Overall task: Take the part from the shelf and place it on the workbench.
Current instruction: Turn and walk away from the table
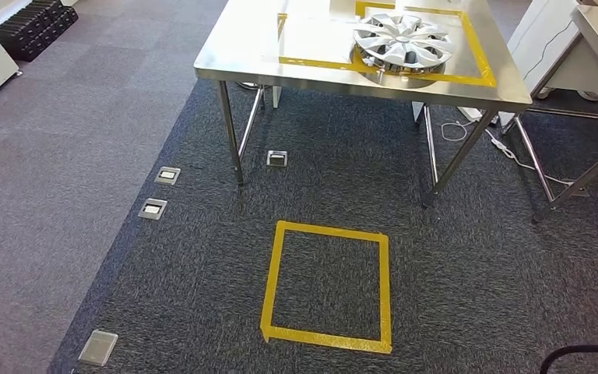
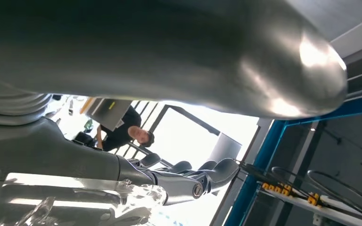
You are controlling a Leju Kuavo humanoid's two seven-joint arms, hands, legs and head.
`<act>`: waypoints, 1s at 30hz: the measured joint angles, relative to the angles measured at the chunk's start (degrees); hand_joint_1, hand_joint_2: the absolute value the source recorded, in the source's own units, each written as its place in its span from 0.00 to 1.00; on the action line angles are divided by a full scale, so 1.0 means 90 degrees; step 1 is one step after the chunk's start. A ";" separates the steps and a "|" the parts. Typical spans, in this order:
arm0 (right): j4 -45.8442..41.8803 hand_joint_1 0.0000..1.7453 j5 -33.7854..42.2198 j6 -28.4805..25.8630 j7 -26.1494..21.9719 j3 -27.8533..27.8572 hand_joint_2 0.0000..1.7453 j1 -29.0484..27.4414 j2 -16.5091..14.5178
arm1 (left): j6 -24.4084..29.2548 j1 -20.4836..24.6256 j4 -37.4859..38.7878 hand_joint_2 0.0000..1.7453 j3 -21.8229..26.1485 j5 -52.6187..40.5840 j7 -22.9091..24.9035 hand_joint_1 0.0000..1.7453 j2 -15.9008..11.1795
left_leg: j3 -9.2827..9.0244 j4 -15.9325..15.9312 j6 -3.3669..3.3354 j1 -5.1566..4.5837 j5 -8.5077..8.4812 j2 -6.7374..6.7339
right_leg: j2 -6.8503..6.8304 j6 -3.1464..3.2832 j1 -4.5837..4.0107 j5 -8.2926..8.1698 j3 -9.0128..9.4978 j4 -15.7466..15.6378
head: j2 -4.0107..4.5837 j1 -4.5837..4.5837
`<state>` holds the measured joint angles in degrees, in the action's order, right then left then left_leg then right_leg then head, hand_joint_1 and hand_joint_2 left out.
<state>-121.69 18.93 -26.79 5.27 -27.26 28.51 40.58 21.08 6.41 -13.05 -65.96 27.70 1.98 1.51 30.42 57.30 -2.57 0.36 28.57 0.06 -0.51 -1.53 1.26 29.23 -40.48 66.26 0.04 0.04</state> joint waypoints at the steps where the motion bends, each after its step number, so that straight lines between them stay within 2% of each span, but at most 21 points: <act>1: 0.0021 0.00 0.0012 -0.0001 0.0002 0.0001 1.00 -0.0049 0.0010 | 0.0002 -0.0003 0.0000 1.00 0.0000 0.0002 0.0011 0.00 -0.0001 | 0.0055 0.0004 -0.0014 -0.0017 -0.0041 -0.0003 | 0.0002 -0.0003 0.0000 0.0222 -0.0139 0.0431 | 0.0000 0.0019; 2: 0.0046 0.00 0.0020 -0.0001 0.0002 0.0001 1.00 -0.0107 0.0017 | 0.0001 -0.0009 0.0000 1.00 0.0000 0.0004 0.0018 0.00 -0.0003 | 0.0108 0.0009 -0.0022 -0.0034 -0.0078 -0.0003 | 0.0002 0.0001 -0.0002 0.0343 -0.0203 0.0721 | 0.0000 0.0030; 3: 0.0073 0.00 0.0022 -0.0001 0.0002 0.0001 1.00 -0.0165 0.0025 | 0.0001 -0.0016 0.0000 1.00 0.0000 0.0007 0.0022 0.00 -0.0005 | 0.0157 0.0016 -0.0026 -0.0051 -0.0111 -0.0003 | 0.0002 0.0018 -0.0007 0.0350 -0.0154 0.0784 | 0.0000 0.0037; 4: 0.0100 0.00 0.0022 0.0000 0.0001 0.0003 1.00 -0.0218 0.0037 | 0.0000 -0.0022 0.0000 1.00 0.0000 0.0009 0.0024 0.00 -0.0006 | 0.0199 0.0024 -0.0027 -0.0068 -0.0140 -0.0002 | 0.0001 0.0049 -0.0016 0.0251 0.0027 0.0582 | 0.0000 0.0043; 5: 0.0126 0.00 0.0022 0.0002 0.0000 0.0007 1.00 -0.0262 0.0052 | -0.0001 -0.0025 0.0000 1.00 0.0000 0.0009 0.0025 0.00 -0.0005 | 0.0230 0.0032 -0.0024 -0.0082 -0.0162 -0.0002 | 0.0001 0.0095 -0.0034 0.0092 0.0312 0.0172 | 0.0000 0.0048; 7: 0.0173 0.00 0.0025 0.0024 -0.0016 0.0031 1.00 -0.0349 0.0083 | -0.0004 -0.0024 -0.0001 1.00 0.0000 0.0009 0.0025 0.00 0.0002 | 0.0278 0.0046 0.0005 -0.0104 -0.0201 -0.0001 | -0.0011 0.0207 -0.0084 -0.0098 0.0844 -0.0691 | 0.0000 0.0049; 8: 0.0201 0.00 0.0036 0.0055 -0.0034 0.0047 1.00 -0.0405 0.0096 | -0.0005 -0.0023 -0.0001 1.00 0.0000 0.0010 0.0026 0.00 0.0004 | 0.0302 0.0059 0.0026 -0.0114 -0.0204 -0.0002 | -0.0016 0.0236 -0.0107 -0.0128 0.0978 -0.0944 | 0.0000 0.0049; 9: 0.0242 0.00 0.0051 0.0097 -0.0065 0.0061 1.00 -0.0473 0.0106 | -0.0010 -0.0026 -0.0001 1.00 0.0001 0.0010 0.0028 0.00 0.0005 | 0.0323 0.0069 0.0033 -0.0119 -0.0207 -0.0004 | -0.0019 0.0238 -0.0122 -0.0113 0.1018 -0.1049 | 0.0000 0.0046; 12: 0.0507 0.00 0.0082 0.0252 -0.0161 0.0108 1.00 -0.0758 0.0100 | -0.0035 -0.0068 -0.0002 1.00 0.0047 -0.0012 0.0032 0.00 0.0005 | 0.0329 0.0070 0.0055 -0.0113 -0.0207 -0.0008 | -0.0010 0.0213 -0.0137 -0.0133 0.1009 -0.1067 | 0.0000 0.0035; 18: 0.1297 0.00 -0.0097 0.0535 -0.0225 0.0269 1.00 -0.1248 -0.0056 | -0.0248 -0.0218 -0.0007 1.00 0.0399 -0.0291 0.0028 0.00 -0.0006 | 0.0308 0.0023 0.0110 -0.0110 -0.0267 -0.0007 | -0.0018 0.0251 -0.0140 -0.0146 0.1002 -0.1053 | 0.0000 0.0025; 30: 0.3132 0.00 -0.0555 0.1091 -0.0297 0.0710 1.00 -0.2014 -0.0758 | -0.0721 -0.0518 -0.0137 1.00 0.1532 -0.0918 -0.0032 0.00 -0.0013 | 0.0314 0.0008 0.0129 -0.0111 -0.0269 -0.0007 | -0.0018 0.0265 -0.0137 -0.0133 0.0993 -0.1052 | 0.0000 0.0021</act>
<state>-93.50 13.94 -16.97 2.60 -20.87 10.38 33.76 14.59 1.75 -14.28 -52.18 19.44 1.69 1.39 33.24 57.37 -1.41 -0.64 26.16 0.00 -0.67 0.86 0.02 28.03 -31.54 56.79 0.04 0.23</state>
